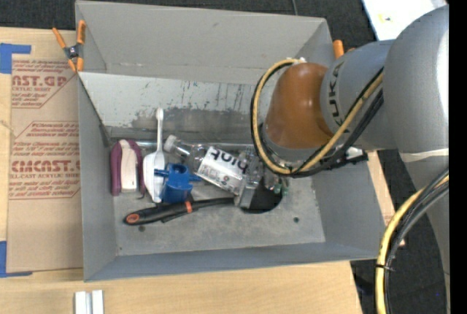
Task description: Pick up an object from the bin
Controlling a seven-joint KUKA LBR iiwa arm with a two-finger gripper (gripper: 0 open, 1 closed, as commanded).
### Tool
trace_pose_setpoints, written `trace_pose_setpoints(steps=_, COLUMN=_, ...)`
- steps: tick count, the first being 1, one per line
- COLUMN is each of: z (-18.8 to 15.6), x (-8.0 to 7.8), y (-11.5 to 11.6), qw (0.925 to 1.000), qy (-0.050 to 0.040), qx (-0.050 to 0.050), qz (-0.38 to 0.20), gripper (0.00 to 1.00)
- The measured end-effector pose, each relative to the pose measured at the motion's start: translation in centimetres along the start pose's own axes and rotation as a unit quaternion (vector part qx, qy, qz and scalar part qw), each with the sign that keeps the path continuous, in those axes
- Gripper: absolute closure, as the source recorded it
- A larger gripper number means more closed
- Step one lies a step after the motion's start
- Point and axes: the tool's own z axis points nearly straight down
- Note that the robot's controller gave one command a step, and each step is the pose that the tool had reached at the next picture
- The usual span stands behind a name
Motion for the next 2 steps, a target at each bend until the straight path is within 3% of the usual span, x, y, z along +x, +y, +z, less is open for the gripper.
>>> trace_pose_setpoints(steps=2, z=0.00, x=0.00, y=-0.01, qw=1.0000, qy=-0.0001, qx=0.000, qz=0.000, gripper=1.00)
